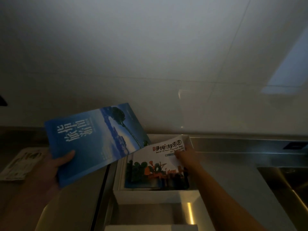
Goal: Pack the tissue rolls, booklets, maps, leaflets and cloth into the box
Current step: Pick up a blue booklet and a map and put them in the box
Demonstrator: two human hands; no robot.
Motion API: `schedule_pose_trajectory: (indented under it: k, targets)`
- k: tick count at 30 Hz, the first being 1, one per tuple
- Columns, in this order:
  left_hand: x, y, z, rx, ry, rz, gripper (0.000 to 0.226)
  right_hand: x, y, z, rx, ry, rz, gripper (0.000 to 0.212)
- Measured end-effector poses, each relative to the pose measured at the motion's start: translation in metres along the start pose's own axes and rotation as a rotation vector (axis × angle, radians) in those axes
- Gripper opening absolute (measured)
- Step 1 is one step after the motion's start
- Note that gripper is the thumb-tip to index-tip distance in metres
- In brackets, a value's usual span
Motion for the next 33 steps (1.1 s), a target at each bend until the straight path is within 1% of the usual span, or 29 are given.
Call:
schedule_pose_trajectory:
  k: [2,4,6,7,9,10,12,13,14,15,16,18,19,20,21,23,25,28,30,33]
  targets:
    - [0.001,-0.004,-0.006,0.009,-0.022,0.013,0.033,-0.008,-0.01,-0.009,0.004,0.102,-0.012,0.009]
    - [0.006,-0.01,-0.012,0.017,-0.046,0.053,0.033,-0.017,-0.018,-0.015,0.0,0.252,-0.008,0.012]
    - [0.015,-0.016,-0.015,-0.002,-0.062,0.098,0.024,-0.031,-0.025,-0.017,-0.013,0.41,-0.023,0.007]
    - [0.02,-0.019,-0.017,-0.007,-0.062,0.117,0.023,-0.036,-0.027,-0.016,-0.025,0.479,-0.035,0.009]
    - [0.027,-0.025,-0.026,0.007,-0.078,0.126,0.027,-0.039,-0.03,-0.016,-0.041,0.59,-0.036,0.021]
    - [0.03,-0.028,-0.032,0.014,-0.094,0.126,0.029,-0.036,-0.031,-0.017,-0.054,0.647,-0.029,0.032]
    - [0.039,-0.035,-0.047,0.037,-0.12,0.135,0.032,-0.027,-0.028,-0.019,-0.089,0.838,0.0,0.059]
    - [0.043,-0.038,-0.056,0.049,-0.132,0.142,0.032,-0.021,-0.022,-0.021,-0.097,0.941,0.027,0.069]
    - [0.047,-0.041,-0.063,0.057,-0.14,0.153,0.032,-0.015,-0.015,-0.023,-0.093,0.998,0.053,0.073]
    - [0.052,-0.045,-0.07,0.064,-0.144,0.166,0.031,-0.012,-0.004,-0.021,-0.073,0.995,0.061,0.072]
    - [0.056,-0.048,-0.075,0.072,-0.146,0.181,0.03,-0.012,0.008,-0.016,-0.04,0.943,0.05,0.065]
    - [0.063,-0.052,-0.085,0.087,-0.16,0.209,0.029,-0.015,0.038,0.001,0.038,0.784,0.048,0.043]
    - [0.066,-0.054,-0.089,0.089,-0.177,0.219,0.03,-0.016,0.055,0.01,0.09,0.742,0.072,0.036]
    - [0.07,-0.056,-0.093,0.09,-0.194,0.227,0.03,-0.017,0.072,0.018,0.144,0.731,0.1,0.037]
    - [0.074,-0.058,-0.098,0.096,-0.208,0.236,0.032,-0.016,0.086,0.023,0.188,0.742,0.136,0.042]
    - [0.084,-0.061,-0.111,0.126,-0.24,0.261,0.035,-0.014,0.108,0.032,0.225,0.744,0.206,0.047]
    - [0.093,-0.065,-0.122,0.133,-0.312,0.286,0.039,-0.011,0.118,0.039,0.207,0.68,0.221,0.046]
    - [0.105,-0.071,-0.13,0.054,-0.457,0.307,0.039,-0.009,0.124,0.042,0.166,0.637,0.275,0.044]
    - [0.113,-0.071,-0.136,0.041,-0.583,0.295,0.041,-0.009,0.125,0.041,0.149,0.64,0.31,0.044]
    - [0.131,-0.066,-0.14,0.042,-0.634,0.307,0.047,-0.01,0.123,0.037,0.148,0.709,0.356,0.041]
Point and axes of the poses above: each hand's wrist, its own y-axis away from the middle knuckle, its own z-axis out of the back of the hand, x = y × z, the point moved 9 cm from there along -y, towards the middle knuckle, and after that the axes turned 10 degrees about -y, right-handed, at the moved point
